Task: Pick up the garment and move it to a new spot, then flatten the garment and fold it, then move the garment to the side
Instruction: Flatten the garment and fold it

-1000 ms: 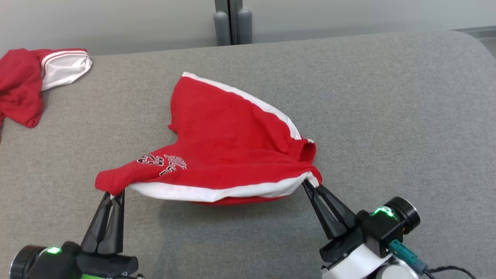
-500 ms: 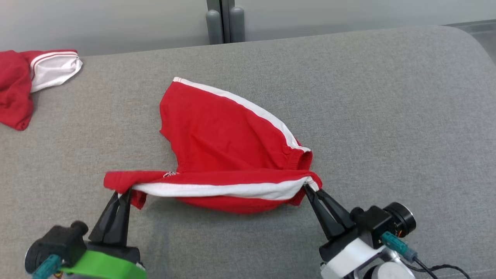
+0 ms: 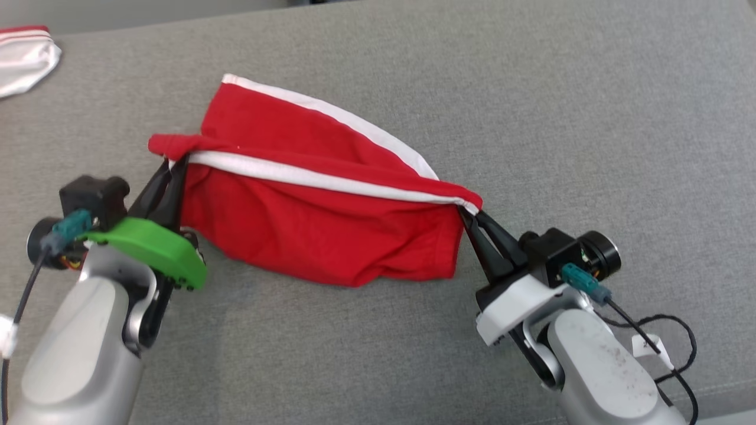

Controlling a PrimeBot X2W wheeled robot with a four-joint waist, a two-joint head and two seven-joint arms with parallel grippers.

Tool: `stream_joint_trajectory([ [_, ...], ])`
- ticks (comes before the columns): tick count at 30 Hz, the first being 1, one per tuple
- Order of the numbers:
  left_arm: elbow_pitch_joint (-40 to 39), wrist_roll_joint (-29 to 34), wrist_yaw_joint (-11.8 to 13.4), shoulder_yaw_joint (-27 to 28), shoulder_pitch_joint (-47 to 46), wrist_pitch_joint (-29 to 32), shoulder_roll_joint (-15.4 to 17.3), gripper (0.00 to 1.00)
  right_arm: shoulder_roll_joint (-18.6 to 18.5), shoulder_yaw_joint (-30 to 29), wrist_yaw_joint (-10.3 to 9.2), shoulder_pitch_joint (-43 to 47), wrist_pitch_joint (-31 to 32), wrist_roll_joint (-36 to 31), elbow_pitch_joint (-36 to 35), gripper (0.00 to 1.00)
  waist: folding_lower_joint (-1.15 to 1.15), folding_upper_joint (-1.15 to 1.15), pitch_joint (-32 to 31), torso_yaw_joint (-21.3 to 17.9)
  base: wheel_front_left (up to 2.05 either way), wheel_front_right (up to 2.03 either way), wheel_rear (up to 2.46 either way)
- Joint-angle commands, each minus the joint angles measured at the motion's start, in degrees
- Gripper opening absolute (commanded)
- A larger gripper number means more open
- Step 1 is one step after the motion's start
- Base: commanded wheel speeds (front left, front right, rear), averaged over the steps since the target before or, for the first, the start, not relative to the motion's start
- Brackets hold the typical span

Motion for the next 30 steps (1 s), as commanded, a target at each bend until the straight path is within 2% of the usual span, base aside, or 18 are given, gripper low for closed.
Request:
stream_joint_trajectory([
  [1,2.21,-0.17,-0.28,-0.28,-2.61,0.27,-0.17,0.0,-0.01,0.05,-0.06,-1.53,-0.39,0.56,1.04,0.0,0.0,0.0,3.48,-2.24,0.0,0.0,0.0],
  [10,15.25,-0.81,-0.74,-1.57,-14.74,0.52,-2.4,0.0,-0.03,0.9,-0.06,-7.67,-0.73,3.92,4.05,0.0,0.0,0.0,6.58,-3.21,0.0,0.0,0.0],
  [11,16.24,-0.83,-0.75,-1.64,-15.53,0.29,-2.68,0.05,-0.05,0.62,-0.06,-7.89,-0.73,3.81,4.03,0.0,0.0,0.0,6.68,-3.22,0.0,0.0,0.0],
  [12,17.39,-0.63,-0.51,-1.64,-16.49,-0.23,-3.02,0.49,-0.07,0.21,-0.07,-8.19,-0.74,3.8,3.88,0.22,0.0,0.0,6.78,-3.18,0.0,0.0,0.0],
  [13,18.08,-0.49,-0.35,-1.62,-17.03,-0.79,-3.27,0.93,-0.07,0.01,-0.07,-8.27,-0.74,3.93,3.62,0.3,0.0,0.0,6.83,-3.13,0.0,0.0,0.0],
  [14,19.03,-0.34,-0.19,-1.6,-17.55,-1.55,-3.59,1.0,-0.03,-0.31,-0.07,-8.25,-0.74,4.23,3.01,1.0,0.0,0.0,6.84,-3.04,0.0,0.0,0.0],
  [23,21.31,-0.43,-0.25,-1.93,-14.94,-7.1,-4.78,1.0,-0.01,-2.5,-0.06,-4.96,-0.75,3.39,-0.3,1.0,0.0,0.0,4.47,-1.62,0.0,0.0,0.0],
  [30,20.56,-2.22,-0.62,-2.17,-9.34,-7.32,-4.27,1.0,-0.01,-5.58,-0.06,-0.29,-0.75,0.79,-3.53,1.0,0.0,0.0,0.62,-0.83,0.0,0.0,0.0],
])
